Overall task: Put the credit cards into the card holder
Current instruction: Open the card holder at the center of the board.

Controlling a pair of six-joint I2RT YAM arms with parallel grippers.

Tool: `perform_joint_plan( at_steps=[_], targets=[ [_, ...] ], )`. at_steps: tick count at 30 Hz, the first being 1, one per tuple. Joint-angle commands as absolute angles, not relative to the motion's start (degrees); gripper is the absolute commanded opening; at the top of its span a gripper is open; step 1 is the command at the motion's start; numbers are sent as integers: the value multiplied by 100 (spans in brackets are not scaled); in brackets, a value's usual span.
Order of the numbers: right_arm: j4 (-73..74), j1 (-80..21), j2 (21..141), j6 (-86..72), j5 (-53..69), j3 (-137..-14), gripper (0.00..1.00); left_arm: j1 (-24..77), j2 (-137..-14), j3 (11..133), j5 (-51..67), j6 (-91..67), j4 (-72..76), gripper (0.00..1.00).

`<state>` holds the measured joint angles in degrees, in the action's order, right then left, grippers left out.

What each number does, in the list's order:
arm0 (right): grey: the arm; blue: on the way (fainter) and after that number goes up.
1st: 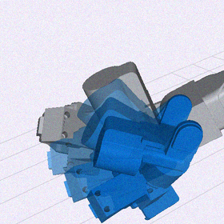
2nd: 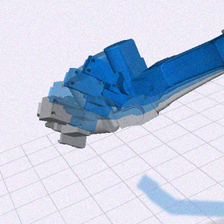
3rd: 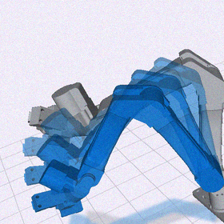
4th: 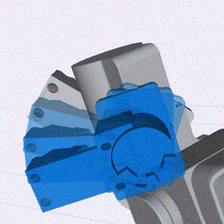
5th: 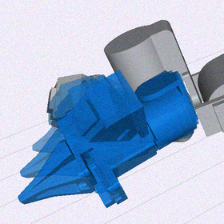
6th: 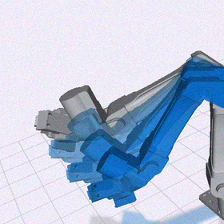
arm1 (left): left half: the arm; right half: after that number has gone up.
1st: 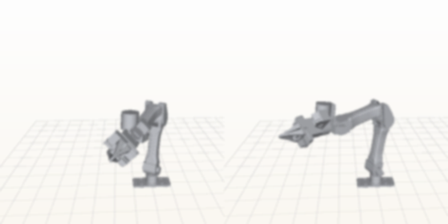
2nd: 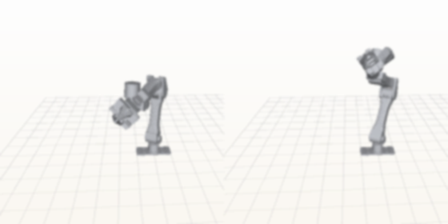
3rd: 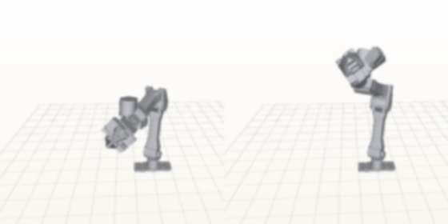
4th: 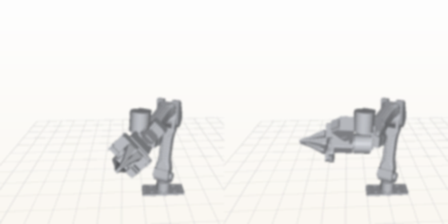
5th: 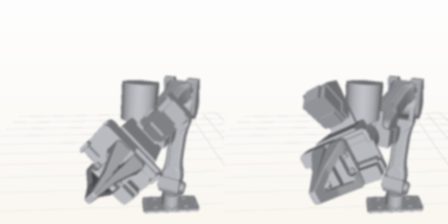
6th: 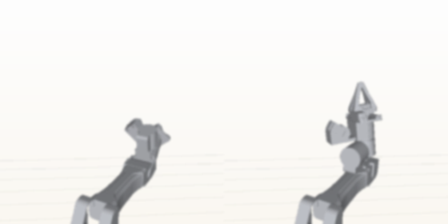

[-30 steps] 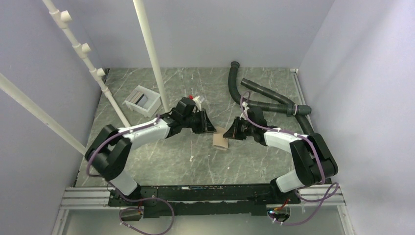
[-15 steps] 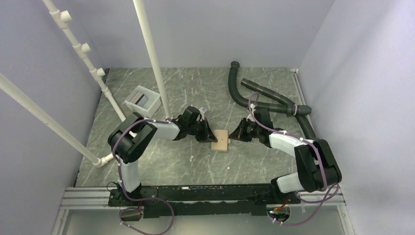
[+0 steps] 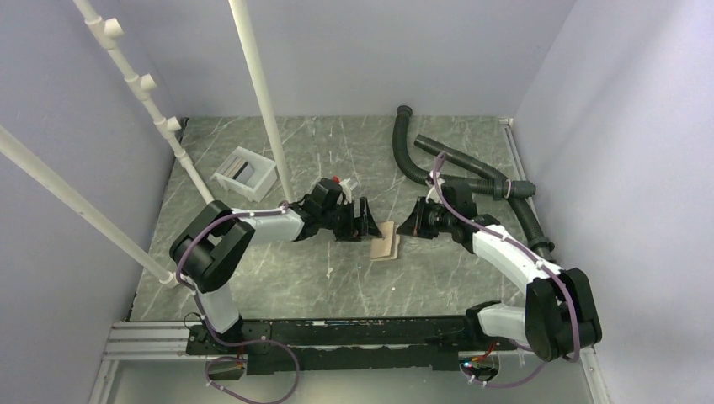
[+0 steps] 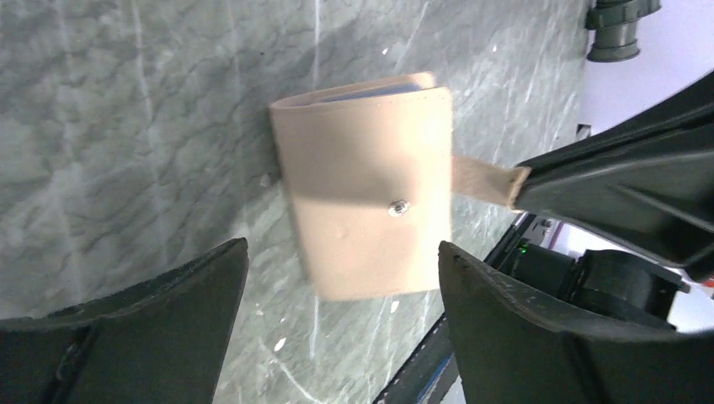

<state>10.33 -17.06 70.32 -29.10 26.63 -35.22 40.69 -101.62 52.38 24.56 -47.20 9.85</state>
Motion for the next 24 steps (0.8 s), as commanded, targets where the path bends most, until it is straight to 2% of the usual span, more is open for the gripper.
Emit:
perform_joint_plan(
  at_steps=[1, 2, 7, 17, 24],
  targets=[
    [1119, -1705, 6960, -2856, 2963, -3981, 0, 4070, -9988, 5553, 2241, -4361, 448, 96],
    [1071, -1705, 6961, -2894, 2991, -3951, 0, 4107, -10079, 5668, 2203, -4274, 319, 99],
    [921, -1705, 6864, -3078, 3179, -3895, 0, 4330, -10293, 6191, 1871, -4004, -192, 99],
    [1028, -1854, 6696, -3223, 3397, -4297, 0, 4220, -9234, 5570, 910, -4240, -446, 99],
    [1222, -1846, 6720, -3090, 2924, -4104, 0, 4179, -9403, 5687, 1096, -4115, -678, 93]
  ],
)
